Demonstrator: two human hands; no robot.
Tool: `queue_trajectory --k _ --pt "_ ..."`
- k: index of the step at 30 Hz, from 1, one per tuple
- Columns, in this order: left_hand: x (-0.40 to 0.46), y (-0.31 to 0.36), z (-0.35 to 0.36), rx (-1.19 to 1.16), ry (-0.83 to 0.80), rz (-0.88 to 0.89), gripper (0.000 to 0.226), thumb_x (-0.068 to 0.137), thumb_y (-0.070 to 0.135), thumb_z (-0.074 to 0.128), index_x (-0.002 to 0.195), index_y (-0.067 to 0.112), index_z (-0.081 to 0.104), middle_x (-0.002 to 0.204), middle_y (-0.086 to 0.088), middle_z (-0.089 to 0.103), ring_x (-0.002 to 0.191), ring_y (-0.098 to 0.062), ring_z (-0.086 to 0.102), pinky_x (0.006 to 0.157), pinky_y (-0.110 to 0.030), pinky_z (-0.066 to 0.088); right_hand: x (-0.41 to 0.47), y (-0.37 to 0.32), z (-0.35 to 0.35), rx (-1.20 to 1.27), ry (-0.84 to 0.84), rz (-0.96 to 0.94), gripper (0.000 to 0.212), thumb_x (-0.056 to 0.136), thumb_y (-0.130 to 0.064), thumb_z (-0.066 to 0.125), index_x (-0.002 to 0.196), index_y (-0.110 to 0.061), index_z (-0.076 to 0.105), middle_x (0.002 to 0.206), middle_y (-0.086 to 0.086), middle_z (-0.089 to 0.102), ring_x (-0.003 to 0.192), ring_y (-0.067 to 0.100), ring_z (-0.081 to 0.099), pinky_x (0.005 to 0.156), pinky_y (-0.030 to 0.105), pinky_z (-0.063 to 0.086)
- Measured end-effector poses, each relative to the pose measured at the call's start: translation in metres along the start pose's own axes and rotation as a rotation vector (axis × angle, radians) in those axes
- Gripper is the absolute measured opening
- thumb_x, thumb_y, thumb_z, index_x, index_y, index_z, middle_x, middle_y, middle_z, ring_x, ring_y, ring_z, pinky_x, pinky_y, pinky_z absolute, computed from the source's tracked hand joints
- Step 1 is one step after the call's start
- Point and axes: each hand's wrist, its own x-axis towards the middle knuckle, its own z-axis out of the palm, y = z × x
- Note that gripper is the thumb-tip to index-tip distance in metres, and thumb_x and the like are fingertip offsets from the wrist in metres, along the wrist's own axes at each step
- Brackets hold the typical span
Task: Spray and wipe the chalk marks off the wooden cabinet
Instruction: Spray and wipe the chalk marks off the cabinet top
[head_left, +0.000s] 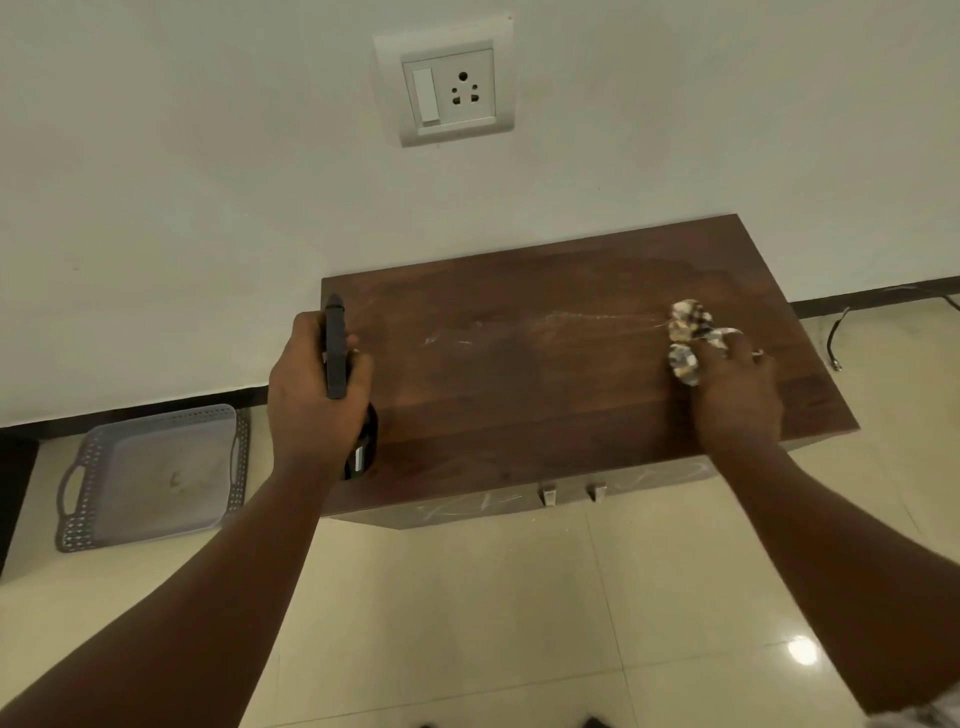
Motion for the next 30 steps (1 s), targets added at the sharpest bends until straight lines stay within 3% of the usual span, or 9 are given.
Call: queue_trajectory --k 6,9,12,16,18,20,22,25,30 --pt "0.001 0.003 0.003 -0.001 -0.003 -0.021 0.014 0.093 0.015 0.057 0.104 0.022 0.052 0.08 0.016 0.058 0.073 -0.018 0.059 0.071 -0.041 0.053 0.018 -0.005 0.003 0.055 0.003 0.162 0.033 0.093 -0.007 0.051 0.125 -0.009 0.056 0.137 0.019 0.039 0.124 0.042 0.035 0.089 0.049 0.045" --pt "0.005 0.004 0.003 0.0 -0.011 -0.015 0.014 0.094 0.015 0.057 0.105 0.022 0.051 0.081 0.015 0.059 0.073 -0.016 0.059 0.072 -0.041 0.053 0.023 -0.032 0.004 0.064 0.018 0.143 0.034 0.094 -0.009 0.047 0.127 -0.007 0.053 0.134 0.019 0.041 0.124 0.04 0.036 0.094 0.05 0.044" --pt "0.006 0.004 0.003 -0.002 -0.009 -0.042 0.017 0.094 0.014 0.057 0.106 0.024 0.051 0.083 0.015 0.06 0.075 -0.015 0.06 0.074 -0.044 0.055 0.015 -0.082 0.005 0.106 -0.023 -0.016 0.033 0.098 -0.016 0.04 0.128 -0.009 0.052 0.137 0.016 0.04 0.126 0.036 0.036 0.092 0.046 0.045" --pt "0.011 0.002 0.004 0.014 -0.017 -0.036 0.018 0.094 0.015 0.058 0.106 0.026 0.05 0.084 0.016 0.06 0.077 -0.015 0.061 0.076 -0.045 0.056 -0.016 -0.165 0.013 0.202 -0.094 -0.412 0.041 0.1 -0.022 0.044 0.14 -0.011 0.043 0.14 0.018 0.041 0.131 0.037 0.035 0.107 0.051 0.034" --pt "0.015 0.002 0.006 0.023 -0.01 -0.034 0.018 0.093 0.014 0.059 0.106 0.025 0.051 0.083 0.016 0.058 0.076 -0.015 0.06 0.075 -0.043 0.055 -0.033 -0.194 0.011 0.217 -0.185 -0.611 0.043 0.096 -0.025 0.053 0.138 -0.016 0.047 0.135 0.016 0.048 0.127 0.038 0.041 0.103 0.053 0.039" --pt "0.018 0.002 0.008 0.032 -0.008 -0.034 0.018 0.093 0.013 0.059 0.105 0.024 0.051 0.084 0.017 0.058 0.077 -0.014 0.058 0.074 -0.04 0.053 -0.037 -0.205 0.005 0.209 -0.158 -0.716 0.037 0.084 -0.029 0.07 0.12 -0.021 0.065 0.119 0.012 0.06 0.112 0.036 0.055 0.085 0.052 0.053" --pt "0.021 0.004 0.01 0.032 -0.008 -0.037 0.018 0.093 0.013 0.059 0.105 0.023 0.051 0.084 0.017 0.058 0.076 -0.014 0.058 0.072 -0.037 0.05 -0.029 -0.202 0.002 0.164 -0.167 -0.739 0.033 0.092 -0.032 0.059 0.124 -0.022 0.061 0.134 0.008 0.051 0.124 0.033 0.045 0.094 0.046 0.048" --pt "0.026 0.007 0.014 0.035 0.005 -0.049 0.017 0.093 0.013 0.059 0.104 0.023 0.051 0.081 0.016 0.057 0.073 -0.012 0.057 0.07 -0.033 0.046 -0.003 -0.178 0.004 0.151 -0.261 -0.623 0.042 0.102 -0.032 0.037 0.142 -0.021 0.04 0.153 0.004 0.026 0.138 0.029 0.023 0.104 0.044 0.037" --pt "0.03 0.008 0.013 0.036 0.018 -0.068 0.017 0.093 0.012 0.059 0.103 0.023 0.051 0.081 0.016 0.058 0.073 -0.01 0.058 0.069 -0.032 0.045 0.046 -0.117 -0.001 0.149 -0.194 -0.34 0.038 0.1 -0.029 0.039 0.137 -0.025 0.045 0.151 0.002 0.026 0.135 0.032 0.026 0.096 0.044 0.042"
